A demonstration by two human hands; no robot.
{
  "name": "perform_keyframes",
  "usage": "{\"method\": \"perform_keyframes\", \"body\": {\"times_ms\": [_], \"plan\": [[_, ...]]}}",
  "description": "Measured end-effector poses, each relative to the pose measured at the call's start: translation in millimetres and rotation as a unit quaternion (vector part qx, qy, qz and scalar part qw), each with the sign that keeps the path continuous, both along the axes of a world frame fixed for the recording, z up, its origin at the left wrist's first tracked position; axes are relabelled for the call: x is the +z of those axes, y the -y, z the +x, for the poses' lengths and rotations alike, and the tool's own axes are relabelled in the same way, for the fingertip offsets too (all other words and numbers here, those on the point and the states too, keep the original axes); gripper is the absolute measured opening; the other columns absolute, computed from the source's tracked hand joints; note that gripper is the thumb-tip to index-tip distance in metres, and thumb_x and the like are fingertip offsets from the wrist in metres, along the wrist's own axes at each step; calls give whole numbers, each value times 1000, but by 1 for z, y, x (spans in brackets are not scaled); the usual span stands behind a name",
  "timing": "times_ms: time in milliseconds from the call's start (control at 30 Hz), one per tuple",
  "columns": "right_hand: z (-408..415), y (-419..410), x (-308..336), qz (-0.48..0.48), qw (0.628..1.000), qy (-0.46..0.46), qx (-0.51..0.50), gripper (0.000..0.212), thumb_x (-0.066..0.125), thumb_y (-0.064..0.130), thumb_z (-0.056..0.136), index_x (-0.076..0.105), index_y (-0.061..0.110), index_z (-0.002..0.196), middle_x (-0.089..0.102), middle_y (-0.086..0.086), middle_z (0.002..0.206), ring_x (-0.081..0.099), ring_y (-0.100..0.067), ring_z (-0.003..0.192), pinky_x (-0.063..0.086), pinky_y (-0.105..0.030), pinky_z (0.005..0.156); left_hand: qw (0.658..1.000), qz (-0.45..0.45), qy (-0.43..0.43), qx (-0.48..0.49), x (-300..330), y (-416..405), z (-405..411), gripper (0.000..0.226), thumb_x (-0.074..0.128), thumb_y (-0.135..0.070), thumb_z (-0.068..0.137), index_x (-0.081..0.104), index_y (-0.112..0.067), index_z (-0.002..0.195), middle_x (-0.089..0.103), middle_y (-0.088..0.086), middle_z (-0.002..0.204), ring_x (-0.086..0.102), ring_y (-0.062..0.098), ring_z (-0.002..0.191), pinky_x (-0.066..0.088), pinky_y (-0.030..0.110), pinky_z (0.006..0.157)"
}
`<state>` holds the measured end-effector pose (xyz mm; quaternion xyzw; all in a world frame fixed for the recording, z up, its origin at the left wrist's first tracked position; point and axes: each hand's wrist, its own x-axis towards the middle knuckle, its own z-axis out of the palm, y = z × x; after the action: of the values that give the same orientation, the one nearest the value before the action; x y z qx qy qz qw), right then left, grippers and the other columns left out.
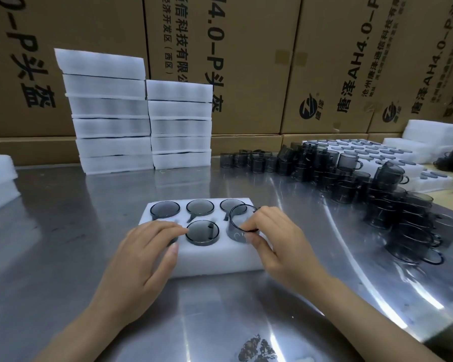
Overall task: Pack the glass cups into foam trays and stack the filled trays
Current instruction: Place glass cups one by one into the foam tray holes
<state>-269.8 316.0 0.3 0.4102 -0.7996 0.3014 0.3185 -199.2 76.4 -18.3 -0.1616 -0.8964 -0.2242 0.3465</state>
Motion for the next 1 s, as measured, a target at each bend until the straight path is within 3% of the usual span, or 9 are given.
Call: {"method": "perform_keyframes", "body": {"times_ms": [133,333,533,700,800,900,1000], "plan": [[-4,-1,-1,0,999,33,41,6,54,5,87,58,9,88,52,8,86,45,-11,84,41,-27,73,1000,-5,0,1,1,0,1,38,33,-34,94,63,-21,113,58,-13,113,50,7,111,35,30,94],[-9,-2,-7,-2,994,82,67,6,49,6,89,54,10,90,52,4,93,50,-21,103,40,-30,85,1000,-20,-10,2,5,-4,2,37,35,-32,94,64,-20,112,59,-12,111,50,7,108,34,29,94],[-11,-5,-5,12,982,158,103,9,45,12,92,52,18,91,50,14,100,36,-3,129,29,-13,95,996,-85,-5,-8,4,-8,2,36,36,-30,94,67,-19,110,62,-10,109,56,12,104,36,31,96],[-13,-7,-5,18,987,130,90,9,46,15,92,55,17,93,51,18,97,34,-8,127,28,-15,98,996,-92,9,2,8,-10,4,37,37,-31,92,67,-18,111,62,-9,110,56,13,104,37,31,96],[-12,-9,-2,-6,994,96,51,20,43,25,90,57,26,105,52,21,110,32,-11,129,24,-15,102,993,-117,31,4,12,-15,6,41,38,-34,92,64,-17,119,61,-7,120,56,14,108,37,31,97],[-8,-10,2,-43,994,98,13,42,37,29,89,45,35,131,46,22,135,26,-6,138,16,-11,107,989,-122,88,-4,14,-24,7,55,30,-46,92,42,-25,142,41,-14,146,40,7,130,30,33,110],[-4,-7,0,11,994,107,-13,51,32,31,94,30,28,144,30,21,149,12,2,142,10,-14,113,984,-133,113,-32,16,-36,-1,61,16,-58,90,5,-39,147,2,-25,155,3,-5,142,2,26,117]]}}
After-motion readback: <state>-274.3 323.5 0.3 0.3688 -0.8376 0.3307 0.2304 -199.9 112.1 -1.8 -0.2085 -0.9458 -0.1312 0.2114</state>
